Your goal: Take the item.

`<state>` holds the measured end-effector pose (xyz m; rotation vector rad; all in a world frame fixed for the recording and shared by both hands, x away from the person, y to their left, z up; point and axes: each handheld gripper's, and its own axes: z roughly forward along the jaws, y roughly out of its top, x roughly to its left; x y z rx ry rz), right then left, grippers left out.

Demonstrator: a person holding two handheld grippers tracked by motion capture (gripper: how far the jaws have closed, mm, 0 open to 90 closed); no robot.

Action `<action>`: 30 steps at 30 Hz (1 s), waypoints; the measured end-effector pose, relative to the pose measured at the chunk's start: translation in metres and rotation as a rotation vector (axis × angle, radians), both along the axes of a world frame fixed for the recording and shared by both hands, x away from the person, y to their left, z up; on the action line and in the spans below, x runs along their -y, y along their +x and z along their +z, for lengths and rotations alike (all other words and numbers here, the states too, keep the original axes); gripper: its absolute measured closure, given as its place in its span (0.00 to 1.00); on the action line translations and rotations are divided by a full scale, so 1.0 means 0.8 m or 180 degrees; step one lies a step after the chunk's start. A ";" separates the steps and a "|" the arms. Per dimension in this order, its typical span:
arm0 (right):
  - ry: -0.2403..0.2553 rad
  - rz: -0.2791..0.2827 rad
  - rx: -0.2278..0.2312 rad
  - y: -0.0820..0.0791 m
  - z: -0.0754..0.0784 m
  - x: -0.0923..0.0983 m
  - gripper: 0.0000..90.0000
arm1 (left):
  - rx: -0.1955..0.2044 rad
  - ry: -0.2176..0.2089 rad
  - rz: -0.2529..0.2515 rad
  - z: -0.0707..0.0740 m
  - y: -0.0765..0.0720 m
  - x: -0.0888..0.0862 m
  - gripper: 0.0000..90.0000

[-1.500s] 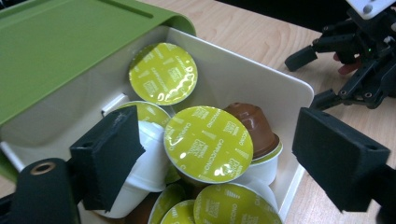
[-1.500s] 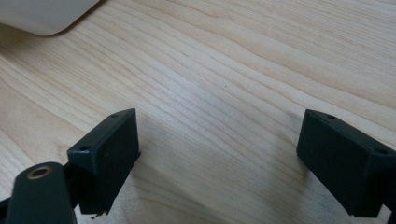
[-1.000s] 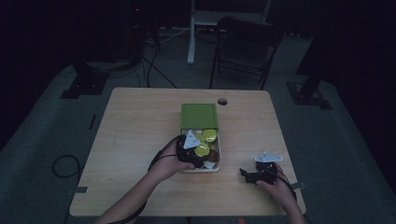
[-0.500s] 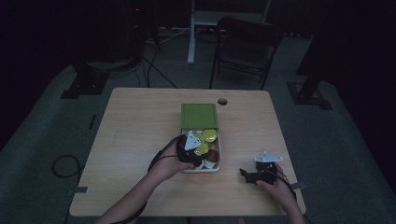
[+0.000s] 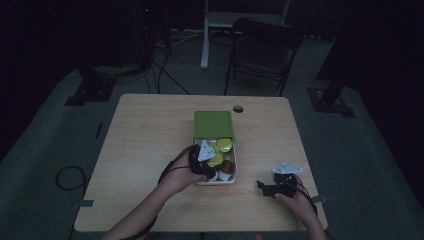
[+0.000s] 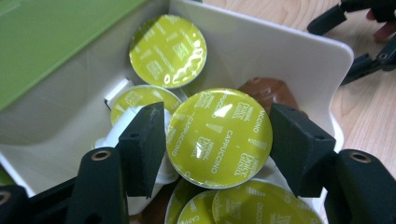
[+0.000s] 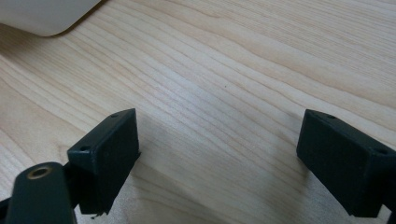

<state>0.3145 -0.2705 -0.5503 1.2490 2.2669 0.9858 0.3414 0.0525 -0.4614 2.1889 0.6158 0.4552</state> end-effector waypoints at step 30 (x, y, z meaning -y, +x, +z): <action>-0.0009 -0.0005 -0.0006 0.000 0.000 -0.001 0.14 | -0.0219 0.0117 0.0069 -0.006 0.003 0.003 0.41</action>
